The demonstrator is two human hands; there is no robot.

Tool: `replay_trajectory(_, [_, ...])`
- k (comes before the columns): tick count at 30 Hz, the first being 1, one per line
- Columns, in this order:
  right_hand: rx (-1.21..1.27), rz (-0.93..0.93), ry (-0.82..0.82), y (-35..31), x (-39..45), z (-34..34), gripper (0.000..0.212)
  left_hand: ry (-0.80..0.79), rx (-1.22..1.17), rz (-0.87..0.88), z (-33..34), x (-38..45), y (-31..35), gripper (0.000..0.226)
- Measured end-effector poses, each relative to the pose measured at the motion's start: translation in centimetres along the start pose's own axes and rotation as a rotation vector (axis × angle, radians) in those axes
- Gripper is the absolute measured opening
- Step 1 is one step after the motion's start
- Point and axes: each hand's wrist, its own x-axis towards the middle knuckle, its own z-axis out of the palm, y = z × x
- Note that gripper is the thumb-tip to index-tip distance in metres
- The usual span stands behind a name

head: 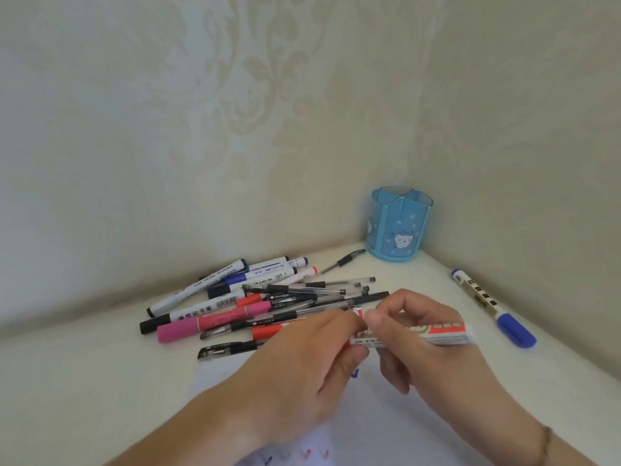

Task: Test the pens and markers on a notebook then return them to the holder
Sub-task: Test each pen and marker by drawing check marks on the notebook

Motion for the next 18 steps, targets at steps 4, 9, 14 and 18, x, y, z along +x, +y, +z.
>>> replay_trajectory(4, [0.021, -0.005, 0.0, 0.1, 0.0, 0.2, 0.032, -0.028, -0.045, 0.035, -0.3, -0.1, 0.2, 0.007])
replay_trajectory(9, [0.057, -0.036, -0.081, -0.3, -0.3, 0.1, 0.032, -0.073, -0.167, 0.06, -1.2, 0.1, 0.1, 0.007])
replay_trajectory(14, [-0.032, -0.12, -0.13, -0.3, -0.3, -0.9, 0.025, -0.08, -0.237, 0.012, -0.9, 0.0, -0.3, 0.02])
replay_trajectory(18, [0.136, -0.065, -0.113, -0.2, 0.8, -2.6, 0.04, -0.081, -0.256, -0.084, -1.2, -0.6, -1.4, 0.016])
